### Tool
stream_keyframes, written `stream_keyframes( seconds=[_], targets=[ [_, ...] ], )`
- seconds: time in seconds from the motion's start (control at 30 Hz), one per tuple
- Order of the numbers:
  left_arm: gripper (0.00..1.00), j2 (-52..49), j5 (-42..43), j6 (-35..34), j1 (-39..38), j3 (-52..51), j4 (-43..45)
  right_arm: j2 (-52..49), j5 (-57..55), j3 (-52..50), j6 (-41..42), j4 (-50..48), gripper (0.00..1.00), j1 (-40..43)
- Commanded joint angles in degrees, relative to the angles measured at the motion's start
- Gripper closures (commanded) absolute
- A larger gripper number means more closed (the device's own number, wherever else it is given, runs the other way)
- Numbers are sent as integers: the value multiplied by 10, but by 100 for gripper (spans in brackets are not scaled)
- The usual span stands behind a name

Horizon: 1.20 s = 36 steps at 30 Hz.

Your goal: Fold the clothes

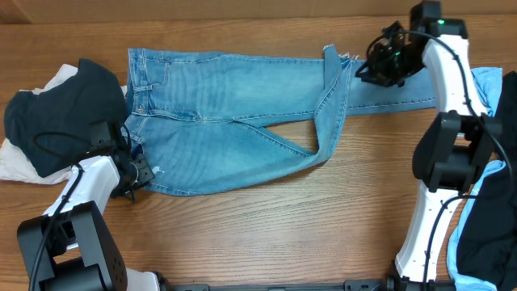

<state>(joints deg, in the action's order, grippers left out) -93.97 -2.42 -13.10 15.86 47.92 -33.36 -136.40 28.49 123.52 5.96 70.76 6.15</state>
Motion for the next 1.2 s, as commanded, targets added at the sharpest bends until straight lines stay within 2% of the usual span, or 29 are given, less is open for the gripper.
stream_keyframes(
  seconds=[0.0,0.13,0.27,0.43,0.53,0.67,0.73,0.87,0.97,1.0,1.03,1.07,1.17],
  targets=[
    [77,-4,-5,13,6,-12,-3,-2,-40,-90,14,-44,33,-1],
    [75,-4,-5,14,6,-12,-4,-2,23,-172,13,-115,36,0],
    [75,-4,-3,14,6,-12,-6,-1,73,-182,11,-137,52,-1],
    [74,-4,-3,14,6,-12,-6,-1,77,-182,11,-132,52,-1],
    [74,-4,-3,14,6,-12,-7,-1,89,-182,-17,-124,53,-2],
    [74,-4,-3,14,6,-12,-7,-1,93,-182,-19,-122,57,-2],
    [74,-4,-3,14,6,-12,-8,-1,116,-182,-52,-122,56,-2],
    [74,-4,-3,13,6,-12,-9,-1,115,-181,-43,-124,57,-1],
    [74,-4,-3,13,6,-12,-9,-1,93,-181,-38,-124,66,-7],
    [74,-4,-3,13,6,-12,-9,-1,78,-181,-28,-124,75,-7],
    [74,-4,-3,13,6,-12,-9,-1,71,-181,-25,-122,90,-7],
    [74,-4,-3,13,6,-12,-11,-1,71,-179,-25,-115,96,-6],
    [74,-4,-3,16,6,-12,-12,14,15,-137,2,-40,96,32]
  ],
)
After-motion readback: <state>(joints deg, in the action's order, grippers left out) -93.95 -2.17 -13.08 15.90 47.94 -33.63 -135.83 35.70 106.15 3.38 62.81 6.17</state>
